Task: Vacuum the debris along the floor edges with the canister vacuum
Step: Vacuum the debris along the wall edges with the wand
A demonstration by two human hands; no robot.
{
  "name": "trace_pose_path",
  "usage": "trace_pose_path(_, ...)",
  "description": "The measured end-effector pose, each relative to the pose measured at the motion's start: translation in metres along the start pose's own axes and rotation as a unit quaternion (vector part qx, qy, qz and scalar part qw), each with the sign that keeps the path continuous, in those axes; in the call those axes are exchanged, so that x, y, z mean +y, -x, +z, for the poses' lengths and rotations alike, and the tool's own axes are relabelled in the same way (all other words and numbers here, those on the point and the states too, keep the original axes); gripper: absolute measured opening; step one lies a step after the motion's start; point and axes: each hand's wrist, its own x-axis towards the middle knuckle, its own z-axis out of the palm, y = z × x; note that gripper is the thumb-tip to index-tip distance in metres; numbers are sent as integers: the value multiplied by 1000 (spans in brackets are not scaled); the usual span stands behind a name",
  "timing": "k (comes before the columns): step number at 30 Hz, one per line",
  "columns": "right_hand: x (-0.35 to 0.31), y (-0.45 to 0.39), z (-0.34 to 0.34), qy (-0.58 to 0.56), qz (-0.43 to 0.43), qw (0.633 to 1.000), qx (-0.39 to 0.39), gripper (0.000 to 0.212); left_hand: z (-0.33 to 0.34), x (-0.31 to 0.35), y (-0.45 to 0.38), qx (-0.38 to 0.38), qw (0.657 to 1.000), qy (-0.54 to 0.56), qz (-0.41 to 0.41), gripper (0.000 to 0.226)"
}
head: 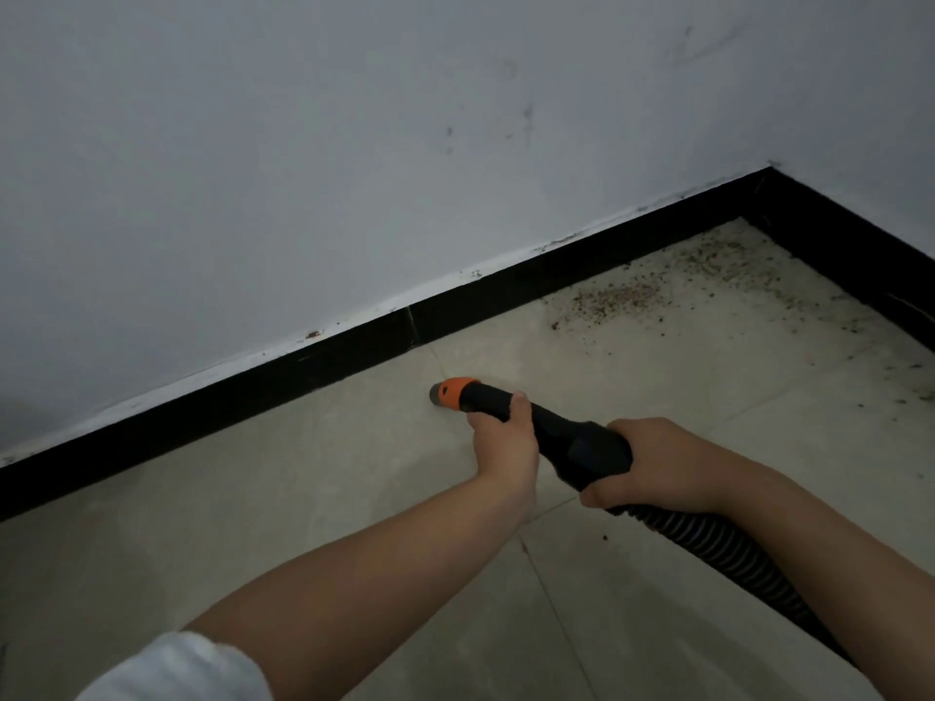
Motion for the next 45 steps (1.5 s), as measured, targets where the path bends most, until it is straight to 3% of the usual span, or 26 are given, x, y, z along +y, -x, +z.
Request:
trace_pose_path(5,24,3,2,-50,53,989,127,36,43,14,-15,-97,993,-68,28,55)
trace_pose_path(9,36,-2,9,-99,84,975,179,36,71,15,-23,-137,982,-128,28,63)
trace_pose_path(21,49,-19,22,-122,94,973,174,43,74,12,-47,-176,977,-118,-26,52)
trace_pose_path(31,43,-40,21,-181,87,961,191,44,82,22,-59,-130,985,-114,21,40)
trace_pose_path(45,39,-49,25,-190,86,956,206,44,79,26,-62,-128,985,-106,35,49)
